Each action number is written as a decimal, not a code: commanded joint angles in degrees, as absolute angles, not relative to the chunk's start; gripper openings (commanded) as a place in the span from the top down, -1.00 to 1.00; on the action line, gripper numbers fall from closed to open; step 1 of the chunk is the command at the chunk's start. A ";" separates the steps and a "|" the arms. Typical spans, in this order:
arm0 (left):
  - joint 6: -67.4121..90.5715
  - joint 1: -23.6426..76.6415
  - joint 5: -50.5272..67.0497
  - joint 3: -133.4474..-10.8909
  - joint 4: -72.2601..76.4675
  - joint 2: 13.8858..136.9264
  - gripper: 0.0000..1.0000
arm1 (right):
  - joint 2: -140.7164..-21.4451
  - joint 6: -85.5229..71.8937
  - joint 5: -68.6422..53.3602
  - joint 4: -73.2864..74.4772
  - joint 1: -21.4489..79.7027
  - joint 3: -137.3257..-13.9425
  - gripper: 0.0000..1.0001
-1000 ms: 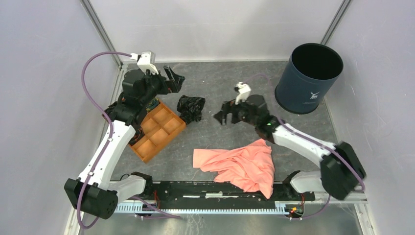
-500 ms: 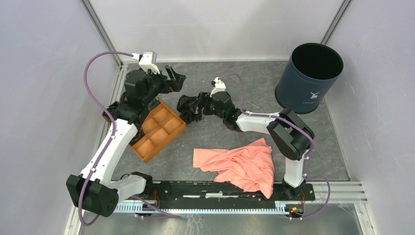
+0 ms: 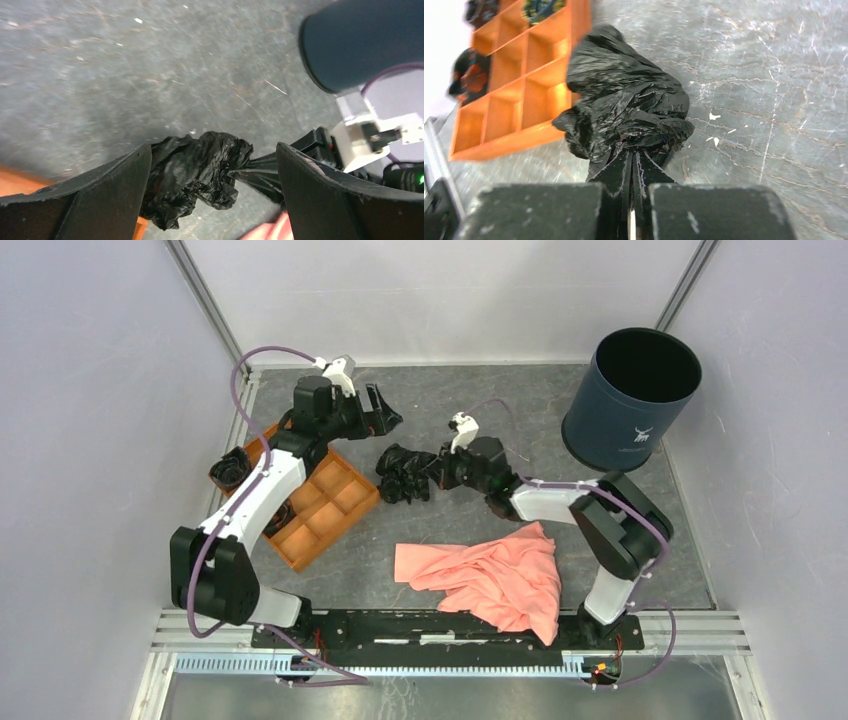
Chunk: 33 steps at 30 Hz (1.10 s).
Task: Put the trash bags into the trash bin
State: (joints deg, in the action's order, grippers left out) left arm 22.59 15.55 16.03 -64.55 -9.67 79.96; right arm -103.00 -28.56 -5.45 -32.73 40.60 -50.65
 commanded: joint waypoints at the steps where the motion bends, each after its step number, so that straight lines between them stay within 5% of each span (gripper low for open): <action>1: 30.79 16.25 29.12 -65.34 -3.64 83.02 -1.00 | -94.93 -23.62 -27.64 -38.56 34.44 -45.92 0.99; 11: 34.77 22.36 40.19 -65.21 -0.26 89.69 -1.00 | -83.27 -23.91 -33.59 -31.20 24.14 -39.46 0.99; 18: 34.07 24.82 40.83 -65.00 1.65 90.50 -0.98 | -79.43 -32.52 -40.28 -33.66 21.07 -40.34 0.99; 33: 25.90 31.96 34.84 -62.58 3.06 81.86 -0.97 | -67.40 -47.17 -34.77 -31.59 16.30 -44.25 0.96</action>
State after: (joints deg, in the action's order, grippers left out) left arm 29.87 30.09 34.79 -61.06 2.24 81.06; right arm -69.84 -42.13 -35.79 -29.04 16.99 -41.12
